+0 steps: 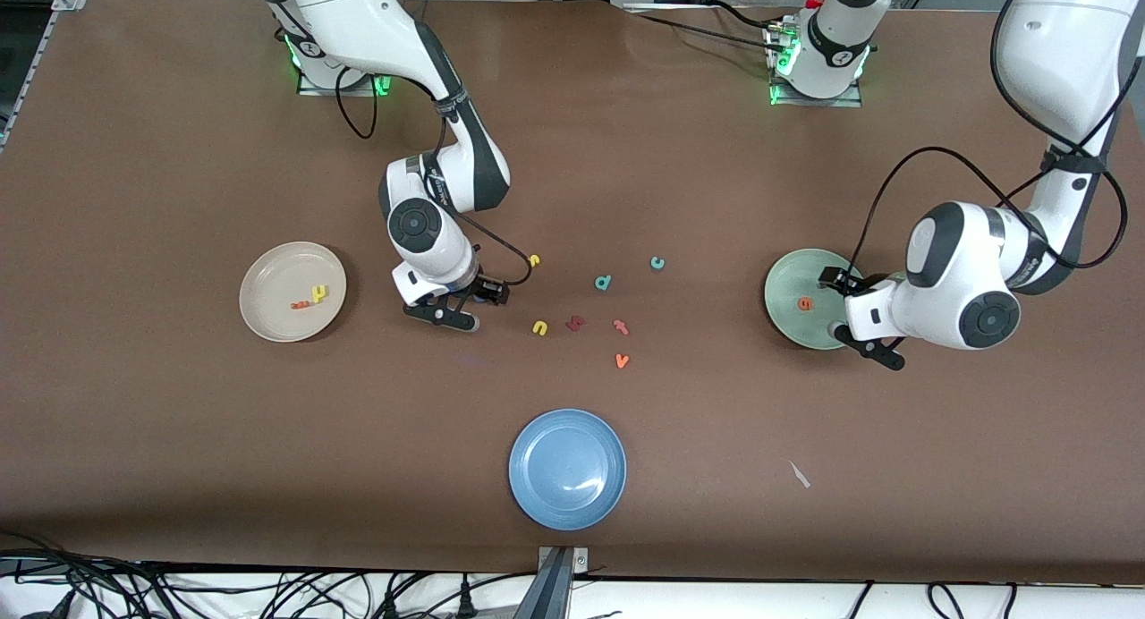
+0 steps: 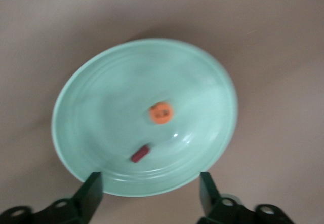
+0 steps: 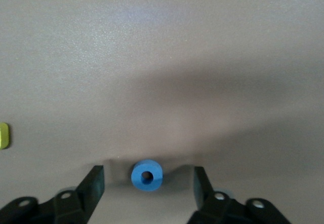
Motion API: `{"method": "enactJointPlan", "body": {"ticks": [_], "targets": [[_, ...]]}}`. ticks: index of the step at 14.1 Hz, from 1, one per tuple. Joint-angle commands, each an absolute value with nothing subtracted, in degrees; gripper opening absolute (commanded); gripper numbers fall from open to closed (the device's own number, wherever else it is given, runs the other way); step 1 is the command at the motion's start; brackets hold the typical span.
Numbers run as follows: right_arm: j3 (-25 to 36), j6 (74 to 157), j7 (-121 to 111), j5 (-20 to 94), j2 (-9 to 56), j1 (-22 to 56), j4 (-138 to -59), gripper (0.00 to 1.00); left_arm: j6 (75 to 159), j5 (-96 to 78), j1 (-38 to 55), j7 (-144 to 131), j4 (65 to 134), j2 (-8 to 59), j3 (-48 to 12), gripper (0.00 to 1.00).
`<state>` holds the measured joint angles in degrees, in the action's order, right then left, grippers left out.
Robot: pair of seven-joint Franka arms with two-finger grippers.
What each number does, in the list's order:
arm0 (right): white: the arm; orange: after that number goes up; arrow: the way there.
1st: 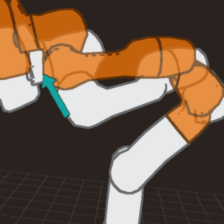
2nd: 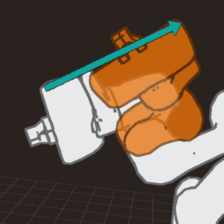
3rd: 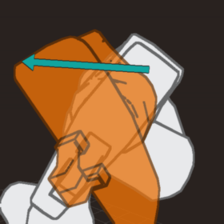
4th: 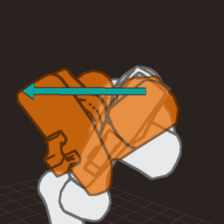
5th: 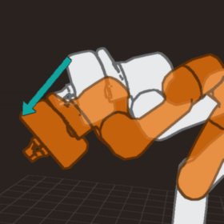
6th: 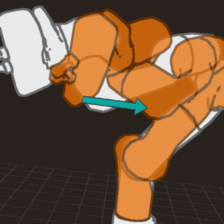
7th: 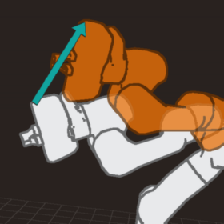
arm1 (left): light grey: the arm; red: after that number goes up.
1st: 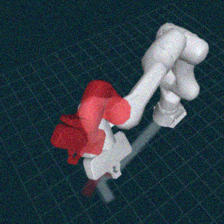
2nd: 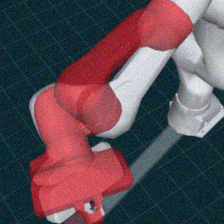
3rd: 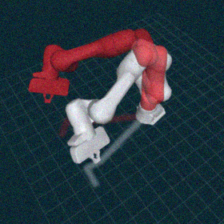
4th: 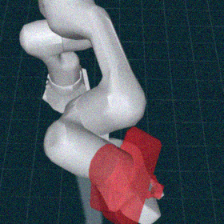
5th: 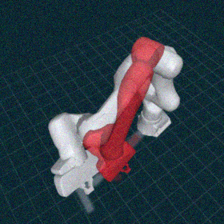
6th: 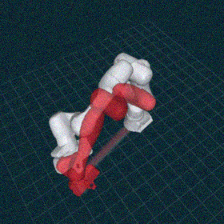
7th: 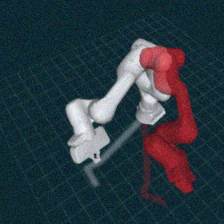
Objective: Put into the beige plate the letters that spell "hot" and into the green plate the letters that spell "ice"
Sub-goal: 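Grasp the blue ring with the right gripper while the left gripper grasps the teal letter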
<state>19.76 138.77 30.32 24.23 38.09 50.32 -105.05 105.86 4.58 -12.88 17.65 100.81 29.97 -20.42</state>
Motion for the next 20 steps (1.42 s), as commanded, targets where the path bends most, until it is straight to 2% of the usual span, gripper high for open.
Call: {"method": "enactJointPlan", "body": {"ticks": [1,3,8,12,15,18,20], "targets": [[19.25,138.78,28.92,25.66,38.94,49.83,-104.15,0.74,105.64,3.34,-12.22,9.36,101.43,28.21,-24.77,1.00],[19.25,138.52,28.92,25.66,39.02,49.83,-104.24,0.70,107.74,3.43,-9.77,1.62,101.60,28.65,-26.97,1.00],[18.81,138.43,29.00,25.66,38.94,49.75,-104.77,0.60,114.86,3.78,1.48,-10.01,102.04,32.33,-26.98,1.00],[18.72,138.34,29.00,25.66,38.94,49.75,-104.77,0.55,122.60,4.39,6.32,-13.88,102.74,36.38,-26.72,1.00],[18.72,138.34,29.00,25.66,38.94,49.75,-104.77,0.49,123.57,8.77,7.38,-14.24,102.74,37.69,-26.72,0.89],[18.63,138.34,29.00,25.66,38.94,49.75,-104.77,0.44,125.42,9.05,8.78,-17.83,102.83,39.20,-26.72,0.83],[18.37,138.34,29.00,25.66,38.94,49.75,-104.77,0.40,125.51,9.05,10.10,-20.99,102.83,39.29,-26.72,0.83]]}}
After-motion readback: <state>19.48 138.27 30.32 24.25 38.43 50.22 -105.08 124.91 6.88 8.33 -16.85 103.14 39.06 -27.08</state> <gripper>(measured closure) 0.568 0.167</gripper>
